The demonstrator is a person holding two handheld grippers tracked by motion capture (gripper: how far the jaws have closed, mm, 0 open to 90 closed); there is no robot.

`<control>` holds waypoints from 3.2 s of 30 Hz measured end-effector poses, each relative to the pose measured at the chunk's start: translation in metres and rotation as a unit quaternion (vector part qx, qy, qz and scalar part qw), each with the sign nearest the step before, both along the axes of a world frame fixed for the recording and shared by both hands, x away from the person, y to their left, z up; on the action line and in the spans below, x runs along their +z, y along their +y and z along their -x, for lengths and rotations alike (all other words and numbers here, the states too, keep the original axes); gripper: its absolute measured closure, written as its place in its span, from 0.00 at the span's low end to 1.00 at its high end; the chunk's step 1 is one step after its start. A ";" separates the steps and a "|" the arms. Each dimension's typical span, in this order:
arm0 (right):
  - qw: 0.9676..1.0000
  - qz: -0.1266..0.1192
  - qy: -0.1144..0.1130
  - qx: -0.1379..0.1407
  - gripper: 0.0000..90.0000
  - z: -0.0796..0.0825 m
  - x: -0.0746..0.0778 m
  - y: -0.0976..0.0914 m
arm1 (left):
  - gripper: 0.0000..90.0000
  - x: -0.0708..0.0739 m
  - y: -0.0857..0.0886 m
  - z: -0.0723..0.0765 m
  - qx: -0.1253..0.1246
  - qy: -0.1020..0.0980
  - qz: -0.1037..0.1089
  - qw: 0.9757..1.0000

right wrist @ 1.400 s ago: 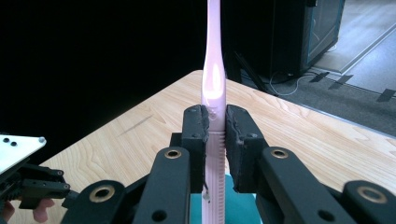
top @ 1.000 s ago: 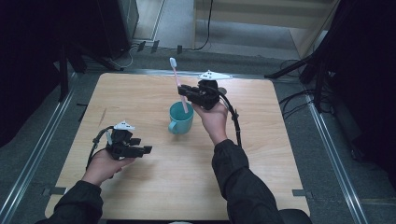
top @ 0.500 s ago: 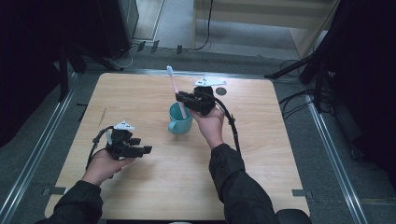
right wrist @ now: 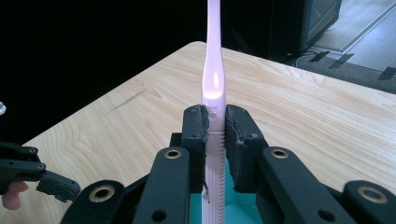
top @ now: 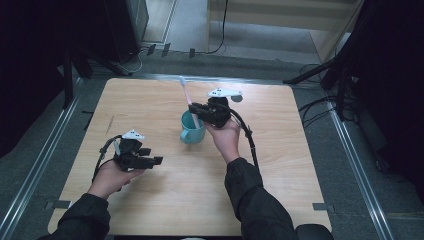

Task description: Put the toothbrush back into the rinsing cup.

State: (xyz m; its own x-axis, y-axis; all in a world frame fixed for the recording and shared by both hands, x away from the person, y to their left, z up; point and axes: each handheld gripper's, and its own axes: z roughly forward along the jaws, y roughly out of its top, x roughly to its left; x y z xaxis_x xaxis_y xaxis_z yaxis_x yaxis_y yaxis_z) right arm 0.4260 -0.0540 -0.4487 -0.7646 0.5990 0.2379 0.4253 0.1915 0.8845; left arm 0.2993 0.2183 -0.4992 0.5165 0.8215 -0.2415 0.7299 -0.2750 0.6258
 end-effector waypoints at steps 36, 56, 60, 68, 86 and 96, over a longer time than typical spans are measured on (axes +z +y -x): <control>0.999 0.044 0.024 -0.004 0.92 0.003 -0.011 -0.004 | 0.40 0.000 0.001 0.000 0.001 0.001 0.002 1.000; 0.999 0.043 0.033 -0.002 0.84 0.003 -0.005 -0.010 | 0.40 0.000 0.001 -0.001 0.001 0.001 0.000 1.000; 0.999 0.043 0.031 -0.002 0.82 0.005 -0.002 -0.012 | 0.40 0.000 0.000 -0.001 0.001 0.001 0.001 1.000; 0.998 0.053 0.029 0.014 0.74 0.010 0.007 -0.018 | 0.40 0.000 0.001 -0.001 0.002 0.002 0.000 1.000; 0.996 0.073 0.008 0.046 0.64 0.029 0.024 -0.031 | 0.40 0.000 0.001 0.000 0.003 0.002 -0.002 1.000; 0.997 0.068 -0.004 0.044 0.59 0.042 0.024 -0.043 | 0.40 0.000 0.000 0.000 0.000 -0.001 -0.001 1.000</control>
State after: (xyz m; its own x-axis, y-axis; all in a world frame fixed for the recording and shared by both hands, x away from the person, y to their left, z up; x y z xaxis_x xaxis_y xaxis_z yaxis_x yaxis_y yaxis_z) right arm 0.3840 -0.0975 -0.4245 -0.8172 0.5557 0.1529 0.3949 0.3466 0.8509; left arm 0.2997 0.2180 -0.4993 0.5173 0.8220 -0.2383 0.7288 -0.2771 0.6261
